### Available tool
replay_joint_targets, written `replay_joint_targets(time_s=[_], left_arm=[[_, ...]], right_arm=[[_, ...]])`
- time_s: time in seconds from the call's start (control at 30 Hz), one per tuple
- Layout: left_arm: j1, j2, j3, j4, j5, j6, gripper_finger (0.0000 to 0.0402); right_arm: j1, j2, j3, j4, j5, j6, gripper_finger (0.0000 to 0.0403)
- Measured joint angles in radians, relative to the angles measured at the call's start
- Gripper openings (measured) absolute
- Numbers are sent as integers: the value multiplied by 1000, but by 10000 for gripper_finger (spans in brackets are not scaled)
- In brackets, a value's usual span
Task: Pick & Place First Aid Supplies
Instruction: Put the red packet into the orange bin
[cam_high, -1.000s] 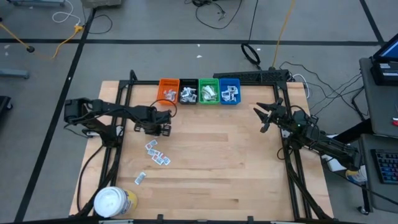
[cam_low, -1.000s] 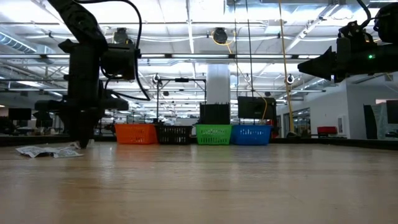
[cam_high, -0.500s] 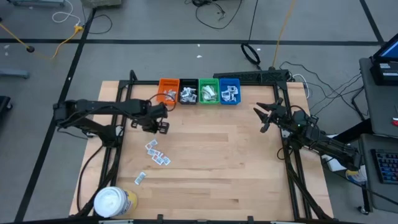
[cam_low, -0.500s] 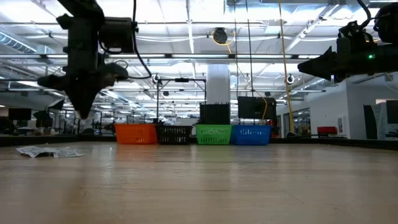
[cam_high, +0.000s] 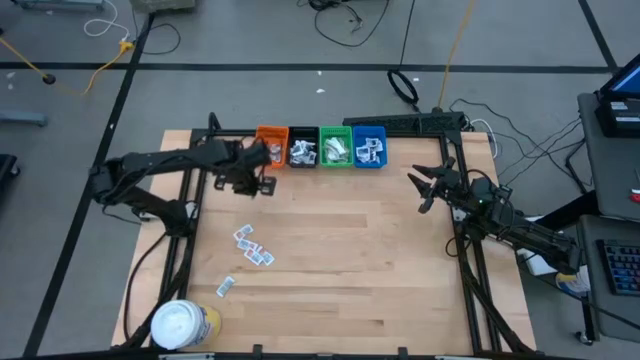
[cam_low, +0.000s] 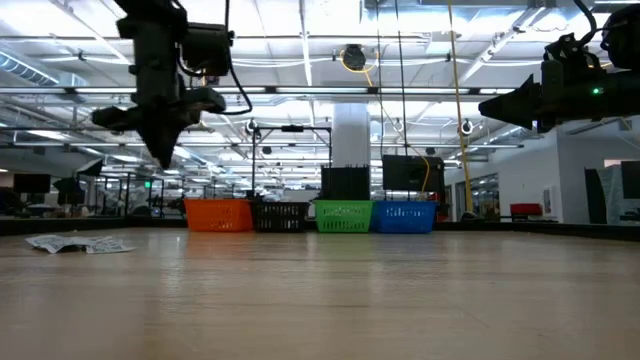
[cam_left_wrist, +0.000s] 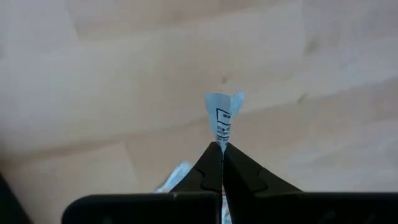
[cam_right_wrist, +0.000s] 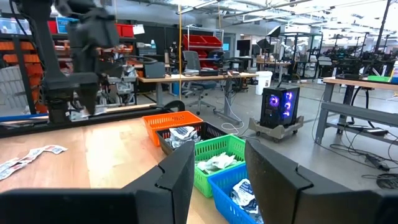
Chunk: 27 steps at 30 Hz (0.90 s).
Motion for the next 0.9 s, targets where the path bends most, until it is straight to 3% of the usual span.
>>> replay_joint_targets(time_s=[0.5,0.9], left_arm=[[313,217,216,0,48,263,2],[456,399,412,-3,68,383,2]], right_arm=[[0,0,0,0,0,0,139],[0,0,0,0,0,0,139]])
